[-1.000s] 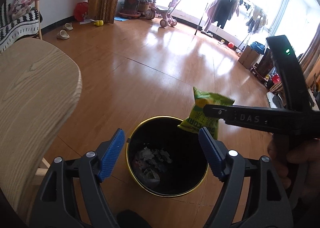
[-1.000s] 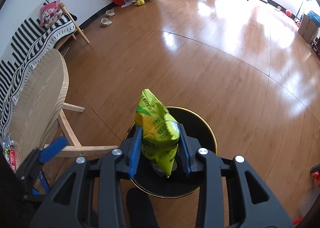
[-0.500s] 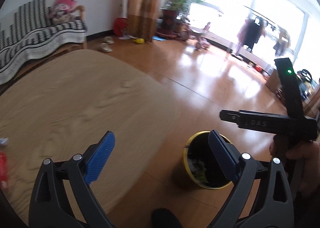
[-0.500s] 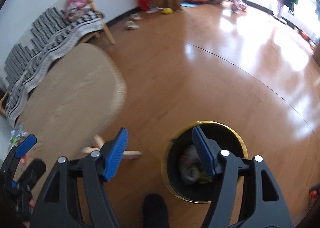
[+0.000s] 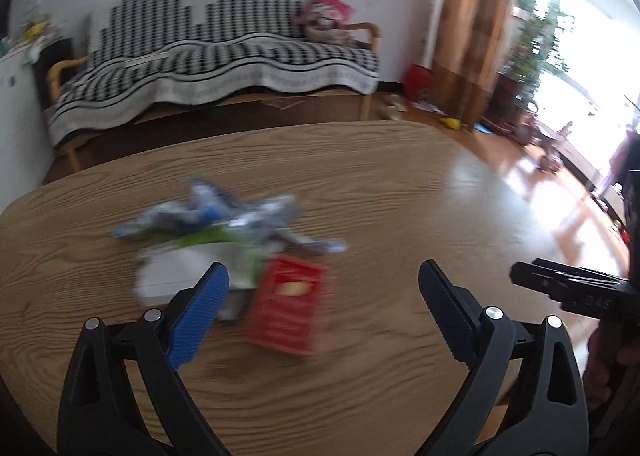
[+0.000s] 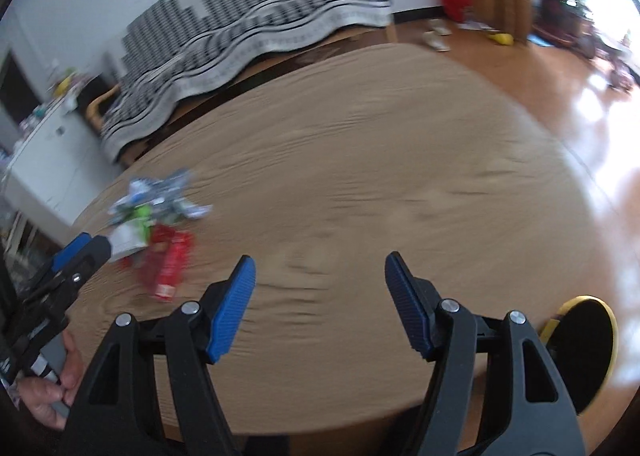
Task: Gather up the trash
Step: 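Grasp the red cigarette box with the right gripper while the left gripper grasps the white paper packet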
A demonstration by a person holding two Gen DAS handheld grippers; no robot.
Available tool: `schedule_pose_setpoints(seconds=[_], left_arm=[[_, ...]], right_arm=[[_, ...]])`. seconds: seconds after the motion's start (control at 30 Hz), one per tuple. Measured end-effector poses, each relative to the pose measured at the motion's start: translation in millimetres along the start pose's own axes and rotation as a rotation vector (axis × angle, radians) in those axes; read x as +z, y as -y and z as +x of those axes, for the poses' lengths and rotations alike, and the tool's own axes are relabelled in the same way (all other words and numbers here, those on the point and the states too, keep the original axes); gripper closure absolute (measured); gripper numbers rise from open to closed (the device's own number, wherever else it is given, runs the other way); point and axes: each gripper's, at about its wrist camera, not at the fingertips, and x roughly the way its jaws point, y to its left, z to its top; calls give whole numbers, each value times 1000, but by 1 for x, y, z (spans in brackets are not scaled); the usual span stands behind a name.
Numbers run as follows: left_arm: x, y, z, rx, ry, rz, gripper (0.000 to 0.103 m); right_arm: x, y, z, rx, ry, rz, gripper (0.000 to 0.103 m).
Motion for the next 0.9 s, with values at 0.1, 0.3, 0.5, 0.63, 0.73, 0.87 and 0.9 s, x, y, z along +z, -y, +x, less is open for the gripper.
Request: schedule_pose_setpoints(seconds=[0.1, 0.3, 0.5, 0.63, 0.73, 0.87, 0.9], left_arm=[[-1, -52, -3, 83, -5, -34, 10], [-6, -141, -11, 165, -19, -143, 10], [-15, -174, -12, 186, -16, -137, 10], [-16, -173, 0, 184, -22, -80, 10], [-17, -168, 8, 155, -22, -28, 10], [-20, -150, 23, 130, -34, 53, 10], [-20, -146, 26, 129, -34, 70, 10]], right_arm=[[-1, -42, 20, 37, -32, -38, 38], [-7, -107, 67, 77, -123, -78, 34], [-13, -147, 104, 36, -165, -123, 31], [-17, -163, 124, -10, -175, -150, 30], [-19, -168, 132, -44, -178, -173, 30], [-20, -168, 135, -47, -175, -202, 30], [-21, -166, 133, -46, -175, -210, 32]])
